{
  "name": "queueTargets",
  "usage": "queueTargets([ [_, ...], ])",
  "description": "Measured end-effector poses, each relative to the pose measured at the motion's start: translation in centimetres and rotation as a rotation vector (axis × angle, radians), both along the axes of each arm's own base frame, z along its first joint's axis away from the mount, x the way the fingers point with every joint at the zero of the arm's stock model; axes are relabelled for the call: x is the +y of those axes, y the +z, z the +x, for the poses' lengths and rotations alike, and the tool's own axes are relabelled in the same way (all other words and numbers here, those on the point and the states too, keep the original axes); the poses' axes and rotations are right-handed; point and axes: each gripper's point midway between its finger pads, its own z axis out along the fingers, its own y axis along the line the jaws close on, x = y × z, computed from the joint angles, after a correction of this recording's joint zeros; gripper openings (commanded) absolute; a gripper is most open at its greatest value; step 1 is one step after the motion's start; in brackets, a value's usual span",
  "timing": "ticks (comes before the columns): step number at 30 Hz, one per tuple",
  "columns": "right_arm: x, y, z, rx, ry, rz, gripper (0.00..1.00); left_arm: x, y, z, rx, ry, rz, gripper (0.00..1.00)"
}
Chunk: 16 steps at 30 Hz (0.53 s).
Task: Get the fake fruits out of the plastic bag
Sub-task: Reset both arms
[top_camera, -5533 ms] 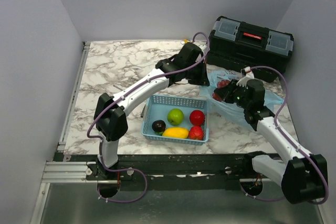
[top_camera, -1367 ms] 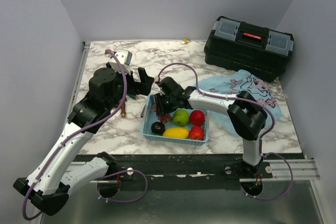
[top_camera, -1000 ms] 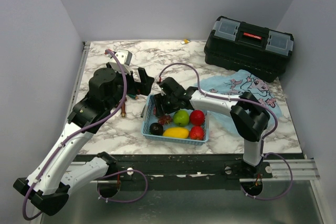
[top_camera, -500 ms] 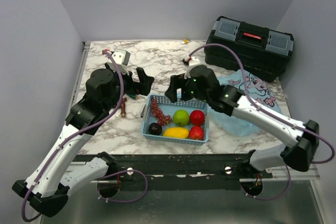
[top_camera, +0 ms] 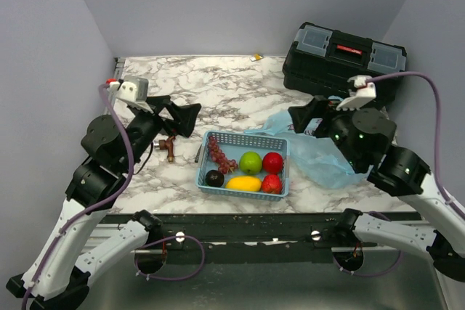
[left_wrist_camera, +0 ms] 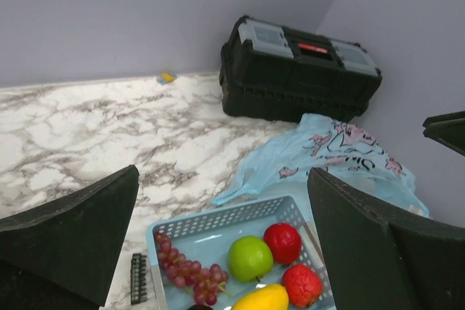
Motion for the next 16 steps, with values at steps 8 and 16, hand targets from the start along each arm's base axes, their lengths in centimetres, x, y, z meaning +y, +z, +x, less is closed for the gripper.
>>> queueTargets([
  [8, -5.7, 2.0, -1.5, -0.07, -0.148, 0.022, 1.0, 2.1, 3.2, -1.6, -0.131, 0.048, -0.077, 0.99],
  [16, -7.8, 2.8, -2.0, -0.115, -0.198, 0.008, 1.0, 1.8, 2.6, -0.5, -0.112, 0.068, -0.054, 0.99],
])
